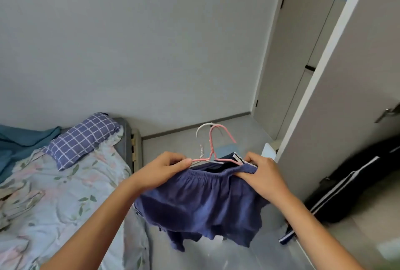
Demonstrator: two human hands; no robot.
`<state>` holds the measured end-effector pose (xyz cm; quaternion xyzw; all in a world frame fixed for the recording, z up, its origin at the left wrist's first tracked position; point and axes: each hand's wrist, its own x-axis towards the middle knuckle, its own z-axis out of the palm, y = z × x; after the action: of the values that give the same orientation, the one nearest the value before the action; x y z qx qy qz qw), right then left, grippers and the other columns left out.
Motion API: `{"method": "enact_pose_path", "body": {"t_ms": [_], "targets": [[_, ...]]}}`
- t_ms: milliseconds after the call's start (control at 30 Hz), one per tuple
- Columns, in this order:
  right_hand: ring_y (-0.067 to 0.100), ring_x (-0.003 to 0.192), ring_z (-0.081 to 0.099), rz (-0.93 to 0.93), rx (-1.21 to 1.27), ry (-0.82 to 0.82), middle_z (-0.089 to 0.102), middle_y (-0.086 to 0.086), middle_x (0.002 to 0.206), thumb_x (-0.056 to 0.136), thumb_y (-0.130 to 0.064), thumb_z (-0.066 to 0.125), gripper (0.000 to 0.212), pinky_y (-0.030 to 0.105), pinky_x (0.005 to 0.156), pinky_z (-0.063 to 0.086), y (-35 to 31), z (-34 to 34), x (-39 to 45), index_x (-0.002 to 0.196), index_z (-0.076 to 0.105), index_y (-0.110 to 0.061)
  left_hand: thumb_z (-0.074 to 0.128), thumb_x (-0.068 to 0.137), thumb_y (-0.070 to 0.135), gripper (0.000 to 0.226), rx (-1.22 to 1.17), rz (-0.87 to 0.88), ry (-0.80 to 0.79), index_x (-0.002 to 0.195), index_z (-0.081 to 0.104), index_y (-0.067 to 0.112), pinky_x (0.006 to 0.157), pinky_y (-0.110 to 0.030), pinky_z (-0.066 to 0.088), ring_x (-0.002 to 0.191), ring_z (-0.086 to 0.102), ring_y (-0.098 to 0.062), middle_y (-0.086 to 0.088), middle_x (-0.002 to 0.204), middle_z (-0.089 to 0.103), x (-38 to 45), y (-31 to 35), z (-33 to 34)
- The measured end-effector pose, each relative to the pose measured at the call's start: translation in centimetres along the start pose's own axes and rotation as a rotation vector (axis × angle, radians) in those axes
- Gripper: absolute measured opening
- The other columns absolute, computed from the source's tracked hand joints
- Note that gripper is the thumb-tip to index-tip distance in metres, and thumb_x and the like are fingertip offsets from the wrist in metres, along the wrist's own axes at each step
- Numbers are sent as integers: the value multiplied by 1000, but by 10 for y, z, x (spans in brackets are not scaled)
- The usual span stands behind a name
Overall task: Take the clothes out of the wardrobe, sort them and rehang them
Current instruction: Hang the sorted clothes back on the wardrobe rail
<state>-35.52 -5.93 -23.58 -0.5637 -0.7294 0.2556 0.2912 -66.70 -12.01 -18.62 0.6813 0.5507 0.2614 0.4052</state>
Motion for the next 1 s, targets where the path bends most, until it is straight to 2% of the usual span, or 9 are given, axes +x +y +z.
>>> {"method": "enact_pose_path", "body": {"t_ms": [200,300,400,533,667,800,867,933,1000], "targets": [[21,72,56,86,-67,118,59,-11,71,63,-73,67,40,45,68,55,3,-5,-34,80,55,-40,59,103,49,51,-270,-27,-187,81,56,3,70,-32,37,78,45,-15,-1,80,49,10,-4,11],[27,85,59,125,-130,177,56,-10,83,67,-76,66,48,45,75,53,12,-11,-53,91,62,-35,57,105,48,43,-342,-17,-256,81,58,11,72,-33,42,78,50,-16,0,80,56,16,-3,24],[27,85,57,168,-160,229,52,-10,82,70,-74,66,39,43,75,49,21,-19,-80,85,59,-38,58,106,44,45,-349,25,-335,81,55,7,72,-36,37,79,44,-17,-2,80,50,23,-2,41],[16,98,48,191,-247,392,54,-11,97,75,-55,75,39,40,85,42,21,-29,-124,99,69,-26,62,104,40,39,-399,62,-441,80,56,9,68,-33,33,77,40,-19,-4,78,47,26,8,72],[21,111,46,354,-319,661,49,-4,118,72,-21,90,47,38,97,46,16,-36,-173,113,67,-20,64,102,36,32,-422,88,-510,72,63,23,67,-26,38,74,46,-13,1,75,53,27,29,110],[28,99,49,543,-453,974,51,3,104,74,-20,89,42,39,87,44,13,-46,-213,98,56,-15,61,105,28,35,-417,92,-566,80,61,5,80,-34,41,80,50,-15,-3,79,56,29,48,150],[23,81,52,620,-396,999,54,-2,85,81,-21,85,34,42,74,48,12,-51,-227,86,51,-18,61,105,28,36,-419,101,-601,84,59,-2,82,-36,41,83,51,-15,-4,82,57,29,59,170],[15,62,54,671,-211,968,55,-8,66,86,-18,81,28,38,65,50,10,-54,-236,76,54,-19,59,105,25,32,-417,99,-635,79,60,6,80,-36,40,82,50,-14,-2,80,56,27,70,189],[9,58,55,666,58,904,60,-9,63,89,-11,77,19,30,65,50,4,-55,-241,78,64,-18,56,106,19,33,-401,99,-658,74,61,18,79,-34,40,79,49,-14,1,77,56,24,83,209]]}}
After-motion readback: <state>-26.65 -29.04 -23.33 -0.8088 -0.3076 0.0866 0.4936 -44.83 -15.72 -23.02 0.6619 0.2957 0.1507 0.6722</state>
